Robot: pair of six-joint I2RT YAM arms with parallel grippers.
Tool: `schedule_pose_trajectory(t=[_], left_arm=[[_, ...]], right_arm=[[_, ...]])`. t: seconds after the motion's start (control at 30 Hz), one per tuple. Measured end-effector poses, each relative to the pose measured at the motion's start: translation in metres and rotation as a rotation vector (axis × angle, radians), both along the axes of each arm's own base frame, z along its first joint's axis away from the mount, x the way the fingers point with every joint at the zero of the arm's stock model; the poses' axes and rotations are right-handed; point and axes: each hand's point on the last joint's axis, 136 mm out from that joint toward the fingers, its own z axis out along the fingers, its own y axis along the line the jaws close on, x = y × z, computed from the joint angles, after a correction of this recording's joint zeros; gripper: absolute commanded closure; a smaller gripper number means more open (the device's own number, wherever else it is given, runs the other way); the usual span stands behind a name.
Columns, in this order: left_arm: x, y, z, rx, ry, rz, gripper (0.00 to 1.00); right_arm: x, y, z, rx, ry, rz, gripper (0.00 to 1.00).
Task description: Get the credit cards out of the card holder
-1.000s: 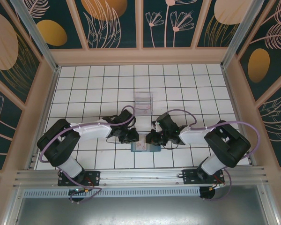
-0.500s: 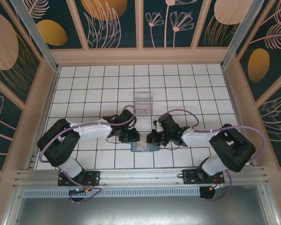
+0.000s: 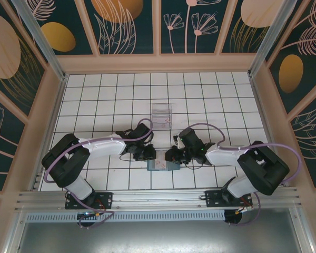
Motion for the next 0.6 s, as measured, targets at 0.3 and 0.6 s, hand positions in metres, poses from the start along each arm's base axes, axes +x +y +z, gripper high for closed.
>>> schedule_pose_trajectory(t=[0.3,0.6], left_arm=[[0.0,0.0001,-0.0001,0.001,-0.002,-0.003,0.81],[0.0,0.0002,-0.0001,0.001,-0.003,-0.006,0.81]], right_arm=[[-0.0018,0.0039,-0.0096,0.003,0.025,0.018,0.81],[0.0003,0.0063,-0.0082,0.016,0.026,0.01,0.88]])
